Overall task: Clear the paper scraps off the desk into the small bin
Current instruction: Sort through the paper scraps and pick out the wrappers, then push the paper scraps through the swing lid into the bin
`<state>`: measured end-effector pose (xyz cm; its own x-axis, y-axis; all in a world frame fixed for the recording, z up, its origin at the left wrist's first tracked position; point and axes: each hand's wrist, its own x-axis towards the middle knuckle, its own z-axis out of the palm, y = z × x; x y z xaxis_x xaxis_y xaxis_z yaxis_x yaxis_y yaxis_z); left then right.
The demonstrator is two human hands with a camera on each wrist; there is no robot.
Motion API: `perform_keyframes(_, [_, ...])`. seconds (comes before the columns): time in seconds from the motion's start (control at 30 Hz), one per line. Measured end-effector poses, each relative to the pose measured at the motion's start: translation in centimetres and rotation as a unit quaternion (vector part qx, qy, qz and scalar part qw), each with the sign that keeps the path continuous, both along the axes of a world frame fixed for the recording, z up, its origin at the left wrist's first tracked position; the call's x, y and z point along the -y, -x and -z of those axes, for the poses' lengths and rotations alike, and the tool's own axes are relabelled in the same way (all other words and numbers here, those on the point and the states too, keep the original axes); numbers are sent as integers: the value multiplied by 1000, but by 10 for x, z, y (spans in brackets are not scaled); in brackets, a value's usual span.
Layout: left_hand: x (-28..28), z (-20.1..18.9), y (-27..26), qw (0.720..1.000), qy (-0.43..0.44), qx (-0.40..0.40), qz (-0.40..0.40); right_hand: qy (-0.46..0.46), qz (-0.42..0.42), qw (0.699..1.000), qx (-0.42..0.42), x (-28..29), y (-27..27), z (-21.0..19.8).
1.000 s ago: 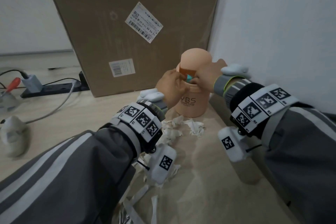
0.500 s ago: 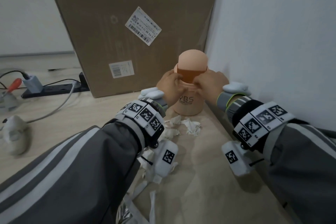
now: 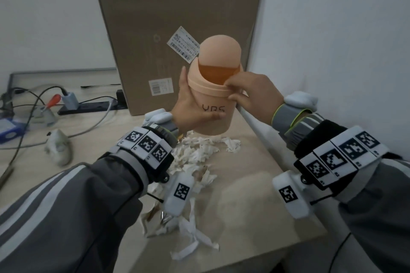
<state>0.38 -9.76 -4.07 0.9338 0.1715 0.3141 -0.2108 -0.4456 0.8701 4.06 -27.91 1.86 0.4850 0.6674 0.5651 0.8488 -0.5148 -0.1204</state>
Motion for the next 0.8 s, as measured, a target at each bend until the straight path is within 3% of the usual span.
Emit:
perform_keyframes(0.23, [-11,9,81,999,18,45,-22,-100,-57,990,-86,-8,58,21])
perform_keyframes(0.33, [-19,17,110,995,32,56,-72,-155,-65,980,-105,-11,85,40])
perform_keyframes(0.4, [-28,17,128,990,58,56,-111,-199,-45,965,-165,-13,102,56])
perform_keyframes(0.5, [-43,19,151,983,96,51,-149,-190,-28,896,-401,-12,122,80])
perform_keyframes(0.6, [-52,23,174,980,101,53,-165,-70,-65,804,-588,-10,143,103])
perform_keyframes(0.7, [-59,30,189,977,101,54,-182,-12,-112,727,-677,-9,159,120])
perform_keyframes(0.8, [-63,36,200,973,103,60,-198,31,-125,678,-723,-10,167,131])
